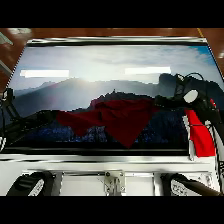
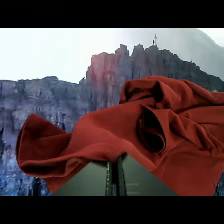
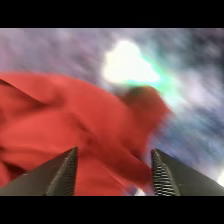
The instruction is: Fold the shirts.
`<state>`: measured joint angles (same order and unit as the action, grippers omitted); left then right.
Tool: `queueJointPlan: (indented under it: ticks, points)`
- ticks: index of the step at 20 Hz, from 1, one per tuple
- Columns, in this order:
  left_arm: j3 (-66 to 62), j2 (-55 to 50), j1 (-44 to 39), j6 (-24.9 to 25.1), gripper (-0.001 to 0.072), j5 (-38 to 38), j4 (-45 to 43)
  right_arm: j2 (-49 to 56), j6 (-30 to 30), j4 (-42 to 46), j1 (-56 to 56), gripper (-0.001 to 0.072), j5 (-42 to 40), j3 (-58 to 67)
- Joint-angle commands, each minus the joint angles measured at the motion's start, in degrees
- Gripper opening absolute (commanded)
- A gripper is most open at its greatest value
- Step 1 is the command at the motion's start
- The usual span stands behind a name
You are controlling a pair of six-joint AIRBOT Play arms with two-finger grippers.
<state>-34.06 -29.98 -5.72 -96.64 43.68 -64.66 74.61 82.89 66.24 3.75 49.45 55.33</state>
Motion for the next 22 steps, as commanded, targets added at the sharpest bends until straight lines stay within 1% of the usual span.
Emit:
queueJointPlan:
  ticks: [1, 2, 3, 7, 10, 12, 16, 17, 18, 19, 20, 22]
  points:
    - [0.2, -0.1, 0.0, 1.4, 0.0039, -0.2, 0.1, -0.4, -6.8, -4.7, 7.7, 0.0557, 13.4, -2.8]
    - [0.2, -0.1, 0.0, 1.4, 0.0038, -0.3, 0.2, -0.4, -8.8, -9.8, 9.2, 0.0558, 14.6, -5.2]
    - [0.2, -0.1, 0.0, 1.4, 0.0038, -0.3, 0.2, -0.4, -9.4, -13.9, 10.0, 0.0559, 14.5, -7.9]
    - [0.2, -0.1, 0.0, 1.4, 0.0039, -1.4, 0.2, 2.9, -9.3, -20.6, 8.2, 0.0559, 11.9, -13.5]
    - [0.2, 0.0, 0.0, 1.4, 0.0038, -1.9, 0.2, 5.7, -9.7, -22.9, 3.4, 0.0559, 6.8, -13.6]
    - [0.2, 0.0, 0.0, 1.4, 0.0039, -1.9, 0.2, 6.5, -7.9, -22.9, 0.5, 0.0558, 2.9, -13.6]
    - [0.2, 0.0, 0.0, 1.4, 0.0039, -1.9, 0.2, 8.4, -7.0, -24.8, -4.5, 0.0556, -0.8, -13.6]
    - [0.2, 0.0, 0.0, 1.4, 0.0039, -1.9, 0.2, 8.5, -7.0, -25.2, -5.6, 0.0533, -1.7, -13.6]
    - [0.2, 0.0, 0.0, 1.4, 0.0038, -1.9, 0.2, 8.5, -7.0, -25.5, -6.2, 0.0318, -2.3, -13.5]
    - [0.2, 0.0, 0.0, 1.4, 0.0039, -1.9, 0.2, 8.5, -7.1, -26.1, -6.4, 0.0058, -2.3, -13.5]
    - [0.1, 0.0, 0.0, 1.4, 0.0039, -1.9, 0.3, 8.3, -7.9, -26.9, -6.4, 0.0069, -1.9, -13.4]
    - [-0.6, 0.0, 0.0, 1.4, 0.0039, -1.9, 0.2, 6.2, -11.5, -26.7, -6.3, 0.0065, 0.3, -12.5]
